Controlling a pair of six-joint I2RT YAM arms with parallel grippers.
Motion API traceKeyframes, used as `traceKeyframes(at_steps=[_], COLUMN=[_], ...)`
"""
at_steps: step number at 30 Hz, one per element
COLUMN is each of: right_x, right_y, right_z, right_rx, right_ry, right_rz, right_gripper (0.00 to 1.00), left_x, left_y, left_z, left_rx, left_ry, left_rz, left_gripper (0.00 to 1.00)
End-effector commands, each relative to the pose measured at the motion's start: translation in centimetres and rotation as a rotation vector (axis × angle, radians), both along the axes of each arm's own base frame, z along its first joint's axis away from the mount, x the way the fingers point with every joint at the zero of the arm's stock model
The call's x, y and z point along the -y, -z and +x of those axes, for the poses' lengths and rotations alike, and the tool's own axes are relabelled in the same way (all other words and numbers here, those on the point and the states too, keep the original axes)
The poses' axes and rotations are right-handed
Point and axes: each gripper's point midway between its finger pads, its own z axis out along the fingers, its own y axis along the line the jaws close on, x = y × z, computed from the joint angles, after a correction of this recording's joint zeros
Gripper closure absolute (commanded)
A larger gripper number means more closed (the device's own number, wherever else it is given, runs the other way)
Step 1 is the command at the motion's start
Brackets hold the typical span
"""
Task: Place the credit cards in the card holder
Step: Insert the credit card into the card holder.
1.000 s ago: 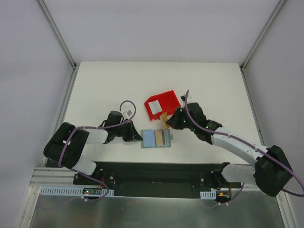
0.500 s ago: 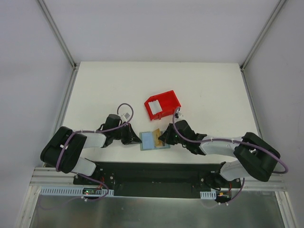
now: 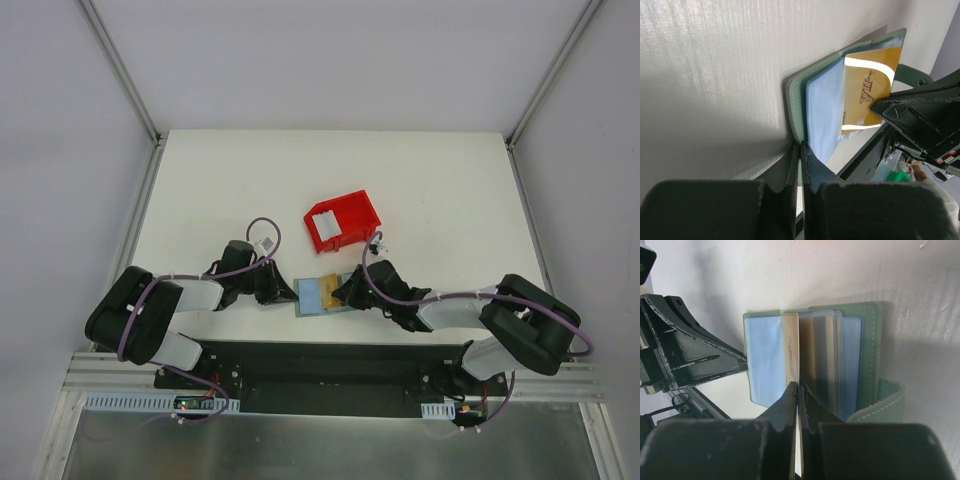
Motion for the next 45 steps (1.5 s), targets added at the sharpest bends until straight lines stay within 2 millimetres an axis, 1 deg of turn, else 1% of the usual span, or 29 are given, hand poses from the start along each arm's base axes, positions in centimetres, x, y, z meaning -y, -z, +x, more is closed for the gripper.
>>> traceKeyframes(at_steps=[1,4,15,22,29,30,37,38,39,41,42,45], right_x=[0.5,0.7,1.9,0.5,-1.1,-1.5,-2.1,-2.1,-2.0,-1.4,-0.5,1.1], right_y=[1.7,1.8,1.3,2.1,2.4,2.3,2.4,2.2,2.2,1.9,1.8,0.8], right_z=[-1.8,-2.2,-2.3,-2.2,-2.0,-2.6,-2.7,-2.7,-2.6,-2.6,-1.9,-1.0], right_rx=[-0.046,-0.057,-0.059,-0.090,-0.099,-0.116,-0.137,-0.135,-0.128,-0.124,-0.091,-0.036], right_ry=[-0.043,-0.059,-0.023,-0.054,-0.083,-0.112,-0.139,-0.147,-0.153,-0.152,-0.126,-0.110], right_rz=[-0.054,-0.067,-0.091,-0.096,-0.087,-0.075,-0.115,-0.128,-0.147,-0.188,-0.233,-0.337], right_gripper=[1.00,1.00,1.00,1.00,0.99,1.00,1.00,0.98,0.93,0.86,0.79,0.56], left_x=[-1.6,-1.6,-1.6,-1.4,-1.5,-1.5,-1.3,-1.2,-1.1,-1.2,-1.2,-1.2], left_y=[2.9,2.8,2.6,2.5,2.6,2.6,2.4,2.3,2.3,2.3,2.3,2.2], left_z=[-1.7,-1.5,-1.2,-1.0,-1.1,-1.2,-0.9,-0.9,-0.8,-0.9,-0.9,-1.0], left_rx=[-0.067,-0.062,-0.056,-0.051,-0.054,-0.057,-0.055,-0.053,-0.048,-0.050,-0.052,-0.049], left_ry=[-0.016,-0.017,-0.018,-0.016,-0.016,-0.016,-0.016,-0.012,-0.012,-0.012,-0.014,-0.006], left_rz=[0.114,0.113,0.120,0.115,0.114,0.113,0.107,0.102,0.102,0.103,0.105,0.102], left_gripper=[1.00,1.00,1.00,1.00,1.00,1.00,1.00,1.00,1.00,1.00,1.00,1.00])
